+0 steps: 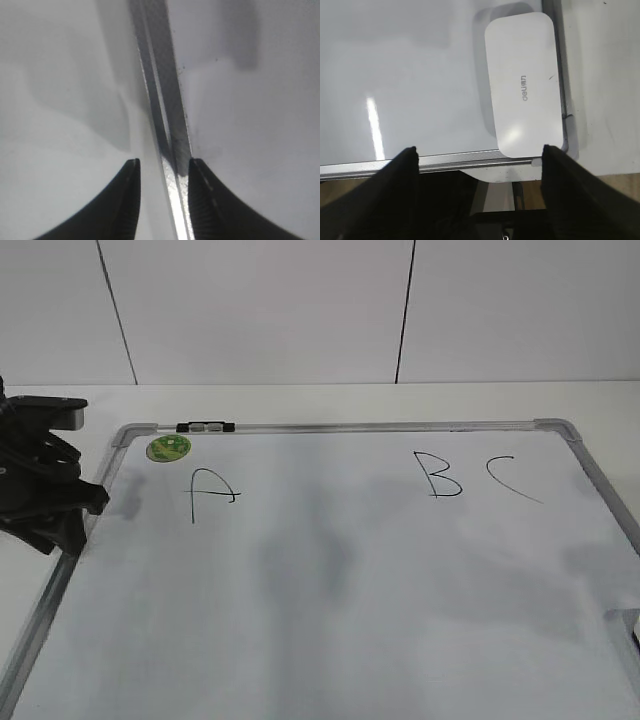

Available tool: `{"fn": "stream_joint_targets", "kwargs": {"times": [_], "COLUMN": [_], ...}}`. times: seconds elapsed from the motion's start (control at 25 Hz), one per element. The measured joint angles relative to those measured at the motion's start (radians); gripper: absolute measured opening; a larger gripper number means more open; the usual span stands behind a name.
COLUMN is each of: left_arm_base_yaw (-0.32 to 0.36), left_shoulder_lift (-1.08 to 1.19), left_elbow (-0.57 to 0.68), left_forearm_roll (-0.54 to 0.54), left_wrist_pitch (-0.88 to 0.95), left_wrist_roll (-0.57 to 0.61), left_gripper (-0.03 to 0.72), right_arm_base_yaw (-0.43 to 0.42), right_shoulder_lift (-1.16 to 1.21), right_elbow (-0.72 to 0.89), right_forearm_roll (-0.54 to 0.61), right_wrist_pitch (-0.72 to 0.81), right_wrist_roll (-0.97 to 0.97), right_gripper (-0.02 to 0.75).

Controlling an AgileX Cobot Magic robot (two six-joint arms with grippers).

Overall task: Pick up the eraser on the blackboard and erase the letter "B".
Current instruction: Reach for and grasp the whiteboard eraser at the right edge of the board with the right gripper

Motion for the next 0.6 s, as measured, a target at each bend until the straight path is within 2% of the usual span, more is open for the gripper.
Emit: {"fn": "stream_joint_targets", "kwargs": {"times": [0.24, 0.48, 0.6], "left_arm_base_yaw": [0.000, 0.000, 0.000], "left_shoulder_lift": [0.026, 0.026, 0.026], "left_elbow": [-0.008, -0.009, -0.009], "left_forearm_roll": [0.002, -0.005, -0.017], "left_wrist_pitch": [-0.002, 0.002, 0.004], "left_wrist_roll": [0.000, -0.002, -0.017], "left_gripper": [0.228, 0.071, 0.043], "right_arm_base_yaw": [0.000, 0.000, 0.000], "right_shoulder_lift": [0.000, 0.000, 0.000], "right_elbow": [0.000, -0.001, -0.001], "right_forearm_roll": [0.000, 0.000, 0.000], "right_wrist_pitch": [0.000, 0.000, 0.000], "right_wrist_roll": [0.000, 0.000, 0.000], "right_gripper": [0.584, 0.584, 0.584]}}
